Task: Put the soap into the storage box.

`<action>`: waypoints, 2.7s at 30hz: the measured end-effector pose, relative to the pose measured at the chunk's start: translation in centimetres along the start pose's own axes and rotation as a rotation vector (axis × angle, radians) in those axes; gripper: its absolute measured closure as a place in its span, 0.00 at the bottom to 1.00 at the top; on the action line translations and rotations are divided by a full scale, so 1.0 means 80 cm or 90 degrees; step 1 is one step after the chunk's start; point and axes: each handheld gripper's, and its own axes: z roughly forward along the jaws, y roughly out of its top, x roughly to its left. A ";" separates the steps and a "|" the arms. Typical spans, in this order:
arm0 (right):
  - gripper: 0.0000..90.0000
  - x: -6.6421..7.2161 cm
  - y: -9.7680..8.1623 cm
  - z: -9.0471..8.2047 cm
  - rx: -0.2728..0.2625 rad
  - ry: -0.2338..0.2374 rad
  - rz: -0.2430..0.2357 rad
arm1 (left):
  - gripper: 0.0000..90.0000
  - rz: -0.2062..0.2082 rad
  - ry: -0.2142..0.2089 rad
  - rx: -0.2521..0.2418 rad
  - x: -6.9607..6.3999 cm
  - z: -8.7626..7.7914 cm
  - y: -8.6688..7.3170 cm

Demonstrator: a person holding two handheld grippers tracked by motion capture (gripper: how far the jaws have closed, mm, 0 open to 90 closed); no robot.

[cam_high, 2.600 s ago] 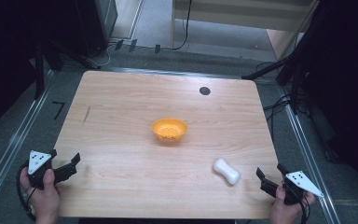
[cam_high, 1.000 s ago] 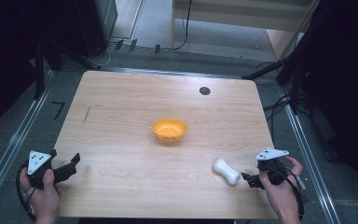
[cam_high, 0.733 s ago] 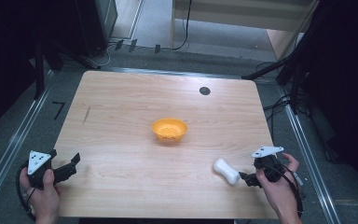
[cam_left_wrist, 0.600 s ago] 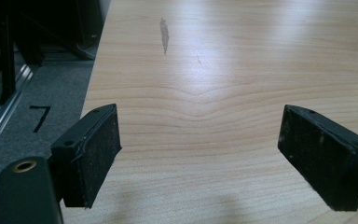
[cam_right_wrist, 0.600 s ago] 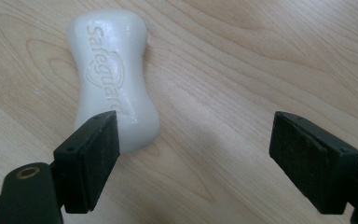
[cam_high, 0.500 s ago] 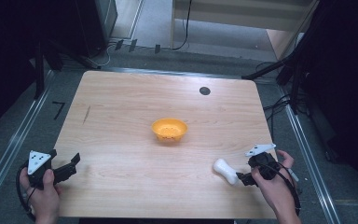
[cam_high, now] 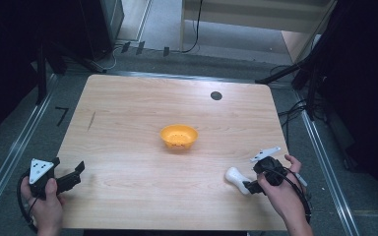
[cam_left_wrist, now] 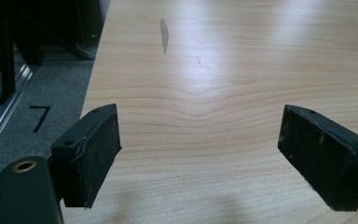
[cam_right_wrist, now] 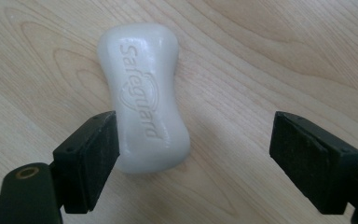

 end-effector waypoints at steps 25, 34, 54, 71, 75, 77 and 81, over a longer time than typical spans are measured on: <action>0.27 0.019 0.021 0.029 0.038 0.032 0.005 | 0.15 -0.002 -0.003 -0.002 0.001 0.000 0.000; 0.41 0.022 0.023 0.043 0.054 0.053 0.015 | 0.15 -0.003 -0.003 -0.002 0.001 0.000 0.000; 0.56 0.025 0.024 0.052 0.063 0.051 -0.008 | 0.15 -0.003 -0.002 -0.002 0.001 0.000 0.000; 0.57 0.025 0.017 0.050 0.039 0.049 0.008 | 0.15 0.000 -0.002 -0.002 0.000 0.000 0.000; 0.57 0.025 0.017 0.050 0.037 0.049 0.007 | 0.15 0.001 -0.002 -0.002 0.000 0.000 0.000; 0.57 0.025 0.015 0.050 0.028 0.053 0.001 | 0.15 0.000 -0.002 -0.001 0.000 0.000 0.000; 0.57 0.023 0.013 0.050 0.023 0.058 -0.008 | 0.15 0.001 -0.002 -0.001 0.000 0.000 0.000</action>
